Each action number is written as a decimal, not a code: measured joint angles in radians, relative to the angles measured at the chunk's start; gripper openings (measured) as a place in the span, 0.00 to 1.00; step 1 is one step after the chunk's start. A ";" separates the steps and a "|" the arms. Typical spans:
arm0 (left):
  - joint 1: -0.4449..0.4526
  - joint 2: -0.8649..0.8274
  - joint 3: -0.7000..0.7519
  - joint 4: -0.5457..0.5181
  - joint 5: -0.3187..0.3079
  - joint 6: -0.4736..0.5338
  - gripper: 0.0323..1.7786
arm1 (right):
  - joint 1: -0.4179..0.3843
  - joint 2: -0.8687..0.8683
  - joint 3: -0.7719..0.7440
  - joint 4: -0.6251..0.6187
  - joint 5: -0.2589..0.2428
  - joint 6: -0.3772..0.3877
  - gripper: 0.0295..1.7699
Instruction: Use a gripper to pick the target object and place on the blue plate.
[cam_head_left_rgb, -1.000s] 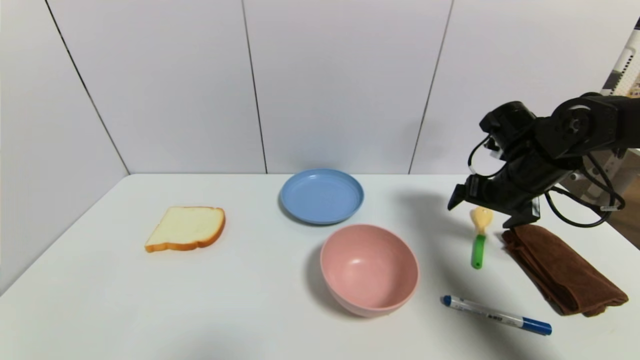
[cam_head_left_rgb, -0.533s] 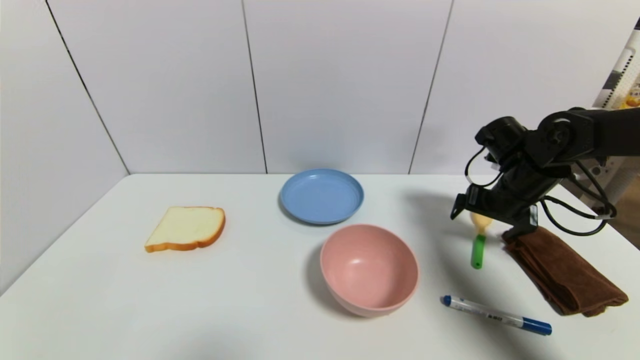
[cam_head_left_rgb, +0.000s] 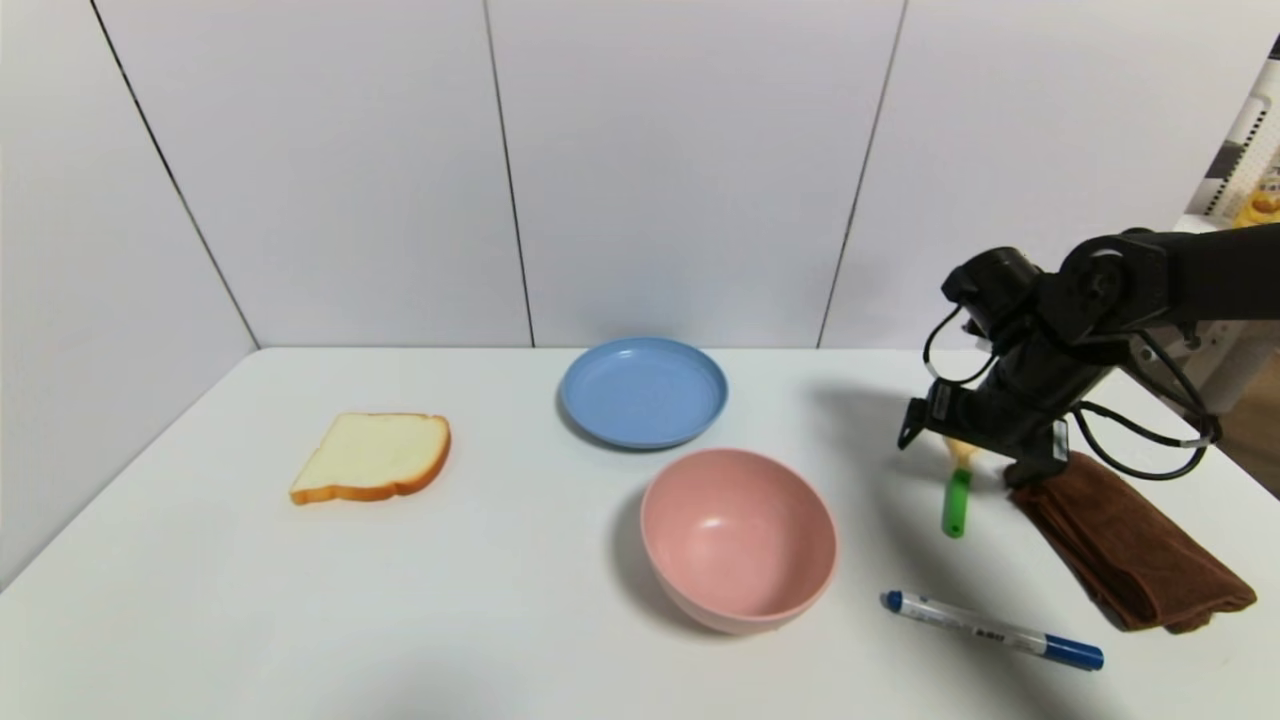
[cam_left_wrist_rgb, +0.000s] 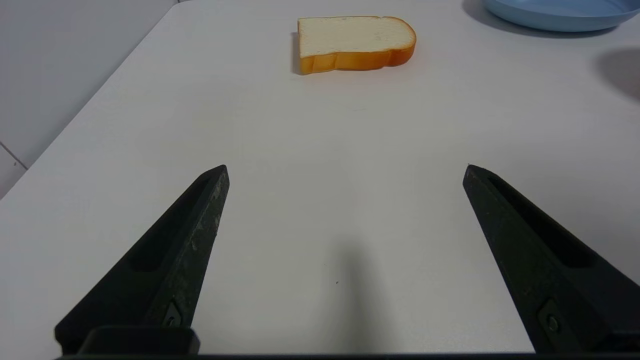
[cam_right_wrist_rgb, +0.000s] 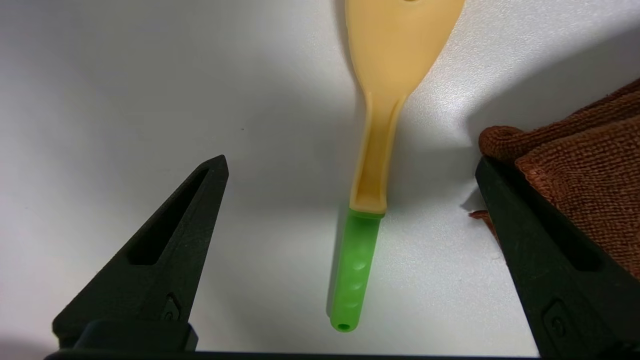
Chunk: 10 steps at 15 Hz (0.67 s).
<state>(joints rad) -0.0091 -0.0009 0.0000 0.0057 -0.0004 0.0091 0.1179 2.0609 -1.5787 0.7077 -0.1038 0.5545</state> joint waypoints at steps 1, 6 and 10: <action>0.000 0.000 0.000 0.000 0.000 0.000 0.95 | 0.000 0.001 0.004 0.000 0.000 0.000 0.97; 0.000 0.000 0.000 0.000 0.000 0.000 0.95 | 0.000 -0.001 0.012 0.019 0.001 0.007 0.97; 0.000 0.000 0.000 0.000 0.000 0.000 0.95 | -0.011 -0.003 0.012 0.020 0.004 0.006 0.97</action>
<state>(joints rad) -0.0091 -0.0009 0.0000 0.0057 0.0000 0.0091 0.1072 2.0581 -1.5668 0.7279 -0.0996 0.5604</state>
